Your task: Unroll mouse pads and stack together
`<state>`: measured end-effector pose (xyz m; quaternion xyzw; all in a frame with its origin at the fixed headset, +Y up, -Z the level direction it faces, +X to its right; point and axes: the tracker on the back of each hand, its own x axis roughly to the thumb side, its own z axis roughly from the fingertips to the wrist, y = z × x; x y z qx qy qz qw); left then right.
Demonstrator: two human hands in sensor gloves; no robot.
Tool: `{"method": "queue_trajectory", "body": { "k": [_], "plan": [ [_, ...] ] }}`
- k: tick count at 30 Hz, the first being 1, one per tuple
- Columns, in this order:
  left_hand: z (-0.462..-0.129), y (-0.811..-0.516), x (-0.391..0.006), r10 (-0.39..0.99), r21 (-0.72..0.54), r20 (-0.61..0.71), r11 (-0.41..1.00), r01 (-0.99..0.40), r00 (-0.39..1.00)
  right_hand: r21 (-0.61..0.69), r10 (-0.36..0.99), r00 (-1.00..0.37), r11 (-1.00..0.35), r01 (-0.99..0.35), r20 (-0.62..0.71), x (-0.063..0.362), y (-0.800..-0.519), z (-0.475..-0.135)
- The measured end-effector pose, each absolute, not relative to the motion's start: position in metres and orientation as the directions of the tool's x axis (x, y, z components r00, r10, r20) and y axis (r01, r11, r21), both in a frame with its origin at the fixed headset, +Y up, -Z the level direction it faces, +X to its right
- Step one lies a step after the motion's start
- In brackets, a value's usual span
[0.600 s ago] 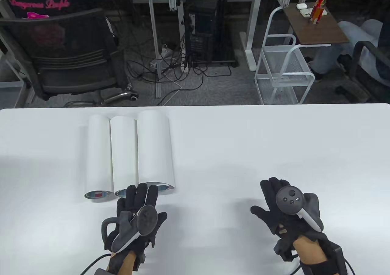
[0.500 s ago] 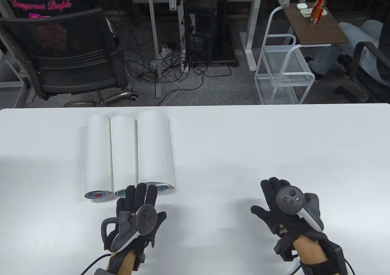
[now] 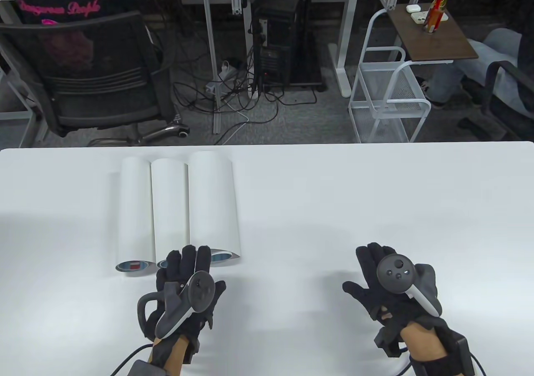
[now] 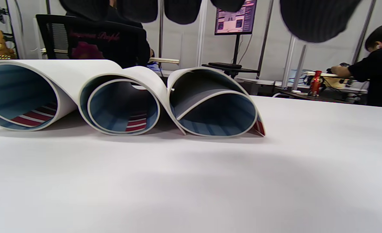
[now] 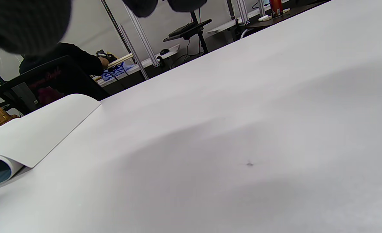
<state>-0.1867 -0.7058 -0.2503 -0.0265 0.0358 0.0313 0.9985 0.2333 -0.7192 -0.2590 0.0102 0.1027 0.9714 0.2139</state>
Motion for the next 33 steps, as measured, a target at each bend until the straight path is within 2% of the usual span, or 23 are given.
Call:
{"method": "queue_trajectory", "body": {
  "k": [4, 8, 15, 19, 28, 31, 33],
  "plan": [
    [-0.27, -0.702, -0.187, 0.064, -0.045, -0.137, 0.996, -0.071, 0.989, 0.205, 0.424, -0.905, -0.884, -0.419, -0.023, 0.234, -0.719, -0.259],
    [-0.303, -0.697, -0.181, 0.094, -0.072, -0.215, 0.991, -0.111, 0.972, 0.206, 0.436, -0.9, -0.878, -0.432, -0.029, 0.235, -0.719, -0.259],
    [-0.347, -0.695, -0.157, 0.043, -0.183, -0.317, 0.977, -0.105, 0.948, 0.207, 0.445, -0.895, -0.873, -0.442, -0.036, 0.235, -0.719, -0.259],
    [-0.372, -0.706, -0.142, -0.046, -0.25, -0.391, 0.966, -0.059, 0.919, 0.211, 0.446, -0.894, -0.871, -0.443, -0.038, 0.235, -0.719, -0.259],
    [-0.394, -0.735, -0.126, -0.216, -0.373, -0.492, 0.928, 0.02, 0.844, 0.226, 0.44, -0.897, -0.871, -0.436, -0.034, 0.231, -0.721, -0.259],
    [-0.395, -0.74, -0.121, -0.276, -0.367, -0.497, 0.926, 0.089, 0.822, 0.228, 0.44, -0.898, -0.871, -0.435, -0.033, 0.23, -0.721, -0.26],
    [-0.395, -0.741, -0.119, -0.264, -0.339, -0.506, 0.936, 0.092, 0.821, 0.23, 0.437, -0.899, -0.872, -0.432, -0.032, 0.229, -0.721, -0.26]
  ]
}}
